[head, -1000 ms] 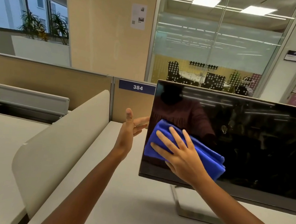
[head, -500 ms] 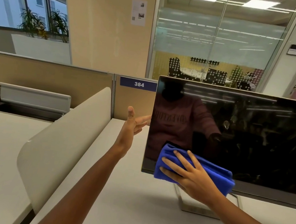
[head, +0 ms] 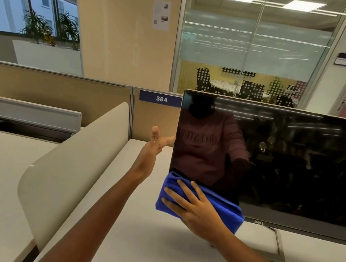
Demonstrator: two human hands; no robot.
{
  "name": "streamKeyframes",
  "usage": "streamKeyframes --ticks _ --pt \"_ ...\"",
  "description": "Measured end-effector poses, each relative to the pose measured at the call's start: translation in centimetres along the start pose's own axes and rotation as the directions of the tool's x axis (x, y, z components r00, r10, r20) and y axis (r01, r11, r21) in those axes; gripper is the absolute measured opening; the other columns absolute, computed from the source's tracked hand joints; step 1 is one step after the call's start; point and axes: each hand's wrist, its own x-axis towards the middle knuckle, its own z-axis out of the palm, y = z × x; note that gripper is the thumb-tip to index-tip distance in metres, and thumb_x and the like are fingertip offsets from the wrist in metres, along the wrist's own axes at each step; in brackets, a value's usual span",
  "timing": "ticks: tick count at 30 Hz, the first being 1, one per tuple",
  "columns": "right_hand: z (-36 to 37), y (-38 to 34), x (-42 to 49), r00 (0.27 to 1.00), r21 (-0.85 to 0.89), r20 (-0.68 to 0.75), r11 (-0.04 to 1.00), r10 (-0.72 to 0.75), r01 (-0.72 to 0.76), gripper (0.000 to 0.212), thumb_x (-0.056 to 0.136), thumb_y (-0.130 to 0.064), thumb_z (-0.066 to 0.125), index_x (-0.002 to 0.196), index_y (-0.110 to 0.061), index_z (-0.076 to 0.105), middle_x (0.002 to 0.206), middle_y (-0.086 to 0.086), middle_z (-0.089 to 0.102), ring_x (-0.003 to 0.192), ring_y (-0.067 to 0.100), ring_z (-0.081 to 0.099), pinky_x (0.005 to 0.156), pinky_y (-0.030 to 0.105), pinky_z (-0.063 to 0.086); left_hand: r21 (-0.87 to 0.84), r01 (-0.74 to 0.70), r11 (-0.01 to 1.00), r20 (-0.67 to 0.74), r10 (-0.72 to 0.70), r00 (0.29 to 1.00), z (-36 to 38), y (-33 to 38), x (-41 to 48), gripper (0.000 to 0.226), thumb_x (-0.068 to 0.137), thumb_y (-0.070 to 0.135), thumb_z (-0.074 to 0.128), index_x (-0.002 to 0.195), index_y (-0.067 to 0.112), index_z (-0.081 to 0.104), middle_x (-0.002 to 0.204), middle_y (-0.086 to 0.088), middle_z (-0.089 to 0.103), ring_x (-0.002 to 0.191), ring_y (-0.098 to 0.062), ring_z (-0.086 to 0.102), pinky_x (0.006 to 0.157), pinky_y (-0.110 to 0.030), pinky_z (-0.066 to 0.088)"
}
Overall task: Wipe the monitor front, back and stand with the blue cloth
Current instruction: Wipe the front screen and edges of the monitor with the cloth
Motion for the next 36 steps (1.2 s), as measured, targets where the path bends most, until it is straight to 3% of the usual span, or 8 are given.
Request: streamKeyframes --ticks 6,10,15,22,27,30,32,36 --pt "-1.0 5.2 -3.4 0.995 -0.051 -0.102 0.999 -0.003 -0.002 0.078 0.071 -0.031 0.075 0.138 -0.027 0.036 0.146 -0.001 0.030 0.133 0.029 0.029 0.107 0.054 0.030 0.061 -0.062 0.996 -0.097 0.068 0.993 0.4 -0.2 0.7 0.118 0.043 0.099 0.010 0.128 0.027 0.048 0.135 0.005 0.048 0.132 -0.013 0.035 0.114 -0.035 0.019" --pt "-3.3 9.1 -0.2 0.947 -0.009 -0.226 0.972 0.227 -0.235 0.058 0.083 -0.033 0.049 0.139 -0.027 0.034 0.146 0.002 0.029 0.132 0.032 0.030 0.106 0.055 0.028 0.091 -0.069 0.994 -0.147 0.082 0.986 1.0 0.0 1.0 0.097 0.069 0.081 0.008 0.133 0.018 0.046 0.139 -0.002 0.046 0.133 -0.015 0.035 0.111 -0.031 0.023" --pt "-5.1 9.3 4.8 0.789 0.183 -0.285 0.839 0.544 -0.512 0.059 0.082 -0.034 0.048 0.139 -0.027 0.034 0.148 0.003 0.024 0.136 0.035 0.023 0.110 0.054 0.020 0.086 -0.063 0.994 -0.140 0.075 0.987 0.9 -0.7 1.2 0.113 0.053 0.095 0.009 0.132 0.023 0.047 0.138 0.003 0.046 0.131 -0.011 0.036 0.113 -0.032 0.023" --pt "-1.9 5.0 1.7 0.948 0.125 -0.177 0.961 0.265 -0.246 0.068 0.080 -0.038 0.049 0.143 -0.031 0.027 0.151 -0.001 0.024 0.139 0.031 0.019 0.109 0.052 0.020 0.129 -0.101 0.987 -0.108 0.115 0.988 1.6 -0.4 0.9 0.048 0.096 0.038 0.013 0.137 0.024 0.035 0.126 0.020 0.039 0.117 0.003 0.035 0.080 0.011 0.025" --pt "-3.9 9.4 0.7 0.807 0.166 -0.247 0.844 0.536 -0.510 0.065 0.076 -0.038 0.050 0.138 -0.029 0.034 0.147 0.001 0.027 0.136 0.032 0.024 0.107 0.055 0.020 0.271 -0.209 0.940 -0.110 0.246 0.963 2.3 0.0 1.9 0.101 0.068 0.085 0.007 0.144 0.021 0.020 0.146 0.014 0.021 0.136 -0.001 0.018 0.108 -0.014 0.015" --pt "-5.5 12.1 3.2 0.627 0.269 -0.299 0.694 0.719 -0.667 0.061 0.082 -0.037 0.047 0.140 -0.025 0.033 0.149 0.005 0.023 0.138 0.034 0.019 0.108 0.057 0.021 0.394 -0.257 0.882 -0.122 0.328 0.937 3.1 0.9 2.4 0.100 0.068 0.083 0.002 0.145 0.020 0.014 0.151 0.012 0.007 0.136 0.003 0.006 0.102 0.001 0.006" --pt "-6.2 12.6 5.5 0.562 0.316 -0.308 0.639 0.768 -0.701 0.060 0.084 -0.038 0.046 0.141 -0.023 0.031 0.149 0.006 0.020 0.140 0.035 0.014 0.110 0.057 0.019 0.532 -0.294 0.794 -0.126 0.418 0.900 3.5 1.5 2.7 0.101 0.067 0.083 -0.006 0.145 0.021 0.010 0.148 0.014 -0.003 0.134 0.004 -0.001 0.107 -0.007 0.005" --pt "-6.2 11.0 8.4 0.652 0.301 -0.307 0.720 0.694 -0.625 0.059 0.087 -0.045 0.042 0.142 -0.026 0.028 0.151 0.004 0.018 0.141 0.033 0.012 0.112 0.054 0.015 0.766 -0.321 0.557 -0.068 0.567 0.821 3.7 2.7 4.5 0.087 0.081 0.070 -0.006 0.144 0.012 0.010 0.150 0.002 -0.003 0.141 -0.012 -0.001 0.114 -0.027 0.000"
